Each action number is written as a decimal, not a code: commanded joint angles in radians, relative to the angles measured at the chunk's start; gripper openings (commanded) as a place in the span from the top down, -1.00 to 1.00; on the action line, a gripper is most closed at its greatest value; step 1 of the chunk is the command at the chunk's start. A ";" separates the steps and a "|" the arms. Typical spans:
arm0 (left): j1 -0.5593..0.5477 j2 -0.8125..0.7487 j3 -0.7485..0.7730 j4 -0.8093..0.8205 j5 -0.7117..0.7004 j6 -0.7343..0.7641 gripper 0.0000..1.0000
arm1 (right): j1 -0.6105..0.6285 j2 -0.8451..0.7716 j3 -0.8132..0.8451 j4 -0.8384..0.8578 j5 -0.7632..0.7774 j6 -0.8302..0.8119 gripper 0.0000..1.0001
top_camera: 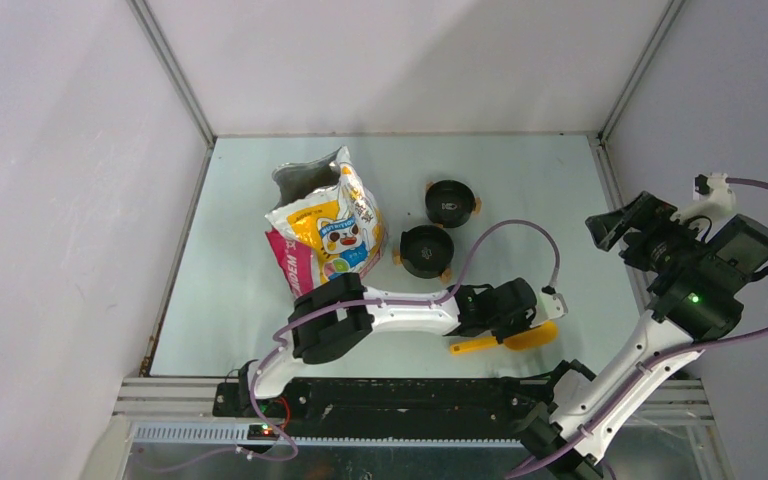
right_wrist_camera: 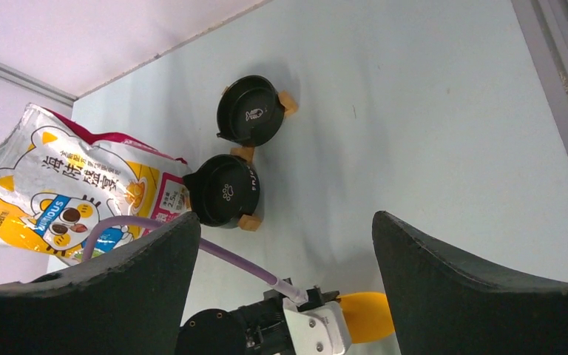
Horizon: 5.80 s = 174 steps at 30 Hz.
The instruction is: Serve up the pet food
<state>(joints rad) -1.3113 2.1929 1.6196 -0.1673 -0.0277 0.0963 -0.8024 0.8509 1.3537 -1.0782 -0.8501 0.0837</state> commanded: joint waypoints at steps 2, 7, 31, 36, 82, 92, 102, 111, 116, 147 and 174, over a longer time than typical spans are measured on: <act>0.042 -0.073 0.012 -0.104 0.017 0.037 1.00 | -0.006 -0.015 0.001 0.022 -0.013 -0.031 -0.77; 0.152 -0.215 -0.012 -0.193 0.133 0.004 1.00 | -0.006 -0.023 0.028 0.055 -0.043 -0.079 -0.78; 0.524 -0.725 0.073 -0.285 0.032 -0.188 1.00 | 0.526 0.053 0.169 0.343 0.110 -0.034 -0.74; 0.638 -0.804 0.002 -0.264 0.064 -0.254 1.00 | 0.812 0.170 0.259 0.300 0.221 -0.012 -0.66; 1.047 -1.005 -0.294 -0.065 0.308 -1.133 1.00 | 1.728 0.958 0.775 0.344 0.892 0.218 -0.13; 1.103 -1.067 -0.419 0.052 0.431 -1.052 0.38 | 1.729 0.902 0.739 0.357 0.897 0.131 1.00; 1.135 -1.444 -0.491 -0.215 0.376 0.088 -0.23 | 1.656 0.589 0.410 0.215 0.562 -0.291 1.00; 0.942 -1.660 -0.551 -0.343 0.548 0.922 -0.43 | 1.506 0.493 0.276 -0.058 0.314 -0.331 1.00; 0.615 -1.566 -0.550 -0.251 0.353 1.056 -0.52 | 1.511 0.478 0.282 -0.042 0.304 -0.294 1.00; 0.192 -1.185 -0.627 0.074 -0.048 1.371 0.98 | 1.518 0.350 0.164 0.011 0.341 -0.308 0.94; 0.401 -0.930 -0.144 -0.177 0.064 0.142 1.00 | 0.701 0.283 0.103 0.548 -0.167 0.484 -0.54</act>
<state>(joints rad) -0.9310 1.2671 1.5002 -0.5129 0.0231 0.4313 -0.1192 1.2083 1.5085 -0.7338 -1.0870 0.3981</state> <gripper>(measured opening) 0.011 0.764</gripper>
